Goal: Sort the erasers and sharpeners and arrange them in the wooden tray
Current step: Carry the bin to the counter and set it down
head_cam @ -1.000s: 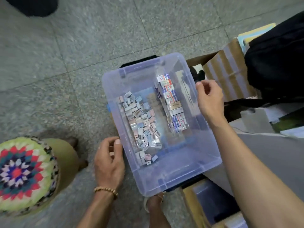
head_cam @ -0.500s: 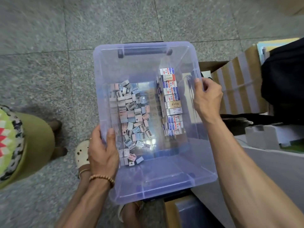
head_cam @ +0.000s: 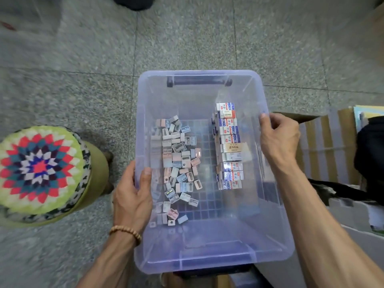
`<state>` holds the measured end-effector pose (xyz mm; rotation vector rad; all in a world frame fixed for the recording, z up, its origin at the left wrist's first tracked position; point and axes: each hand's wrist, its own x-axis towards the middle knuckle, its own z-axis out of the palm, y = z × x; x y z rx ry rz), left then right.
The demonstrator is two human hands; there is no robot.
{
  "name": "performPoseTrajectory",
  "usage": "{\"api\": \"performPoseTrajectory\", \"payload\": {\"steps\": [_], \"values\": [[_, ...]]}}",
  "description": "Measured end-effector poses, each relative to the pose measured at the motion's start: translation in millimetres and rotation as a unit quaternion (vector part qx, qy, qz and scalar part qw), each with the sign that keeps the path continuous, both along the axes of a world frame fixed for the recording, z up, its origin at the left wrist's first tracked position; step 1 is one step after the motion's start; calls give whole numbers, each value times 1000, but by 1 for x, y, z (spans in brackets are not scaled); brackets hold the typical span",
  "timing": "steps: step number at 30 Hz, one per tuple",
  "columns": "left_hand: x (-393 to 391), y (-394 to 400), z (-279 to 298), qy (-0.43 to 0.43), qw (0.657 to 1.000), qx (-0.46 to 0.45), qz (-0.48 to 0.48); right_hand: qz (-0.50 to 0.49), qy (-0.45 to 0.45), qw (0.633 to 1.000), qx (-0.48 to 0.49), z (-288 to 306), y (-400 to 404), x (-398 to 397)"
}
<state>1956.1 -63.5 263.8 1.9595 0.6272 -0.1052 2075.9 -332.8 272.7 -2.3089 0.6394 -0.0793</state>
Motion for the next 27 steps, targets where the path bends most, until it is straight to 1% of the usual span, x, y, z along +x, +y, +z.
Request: {"api": "performPoseTrajectory", "payload": {"steps": [6, 14, 22, 27], "values": [[47, 73, 26, -8, 999, -30, 36, 39, -22, 999, -10, 31, 88, 67], [126, 176, 53, -52, 994, -27, 88, 76, -45, 996, -1, 59, 205, 170], [188, 247, 59, -63, 983, -2, 173, 149, -45, 988, -5, 74, 310, 268], [232, 276, 48, -41, 968, 18, 246, 213, -25, 977, 7, 62, 373, 342]]}}
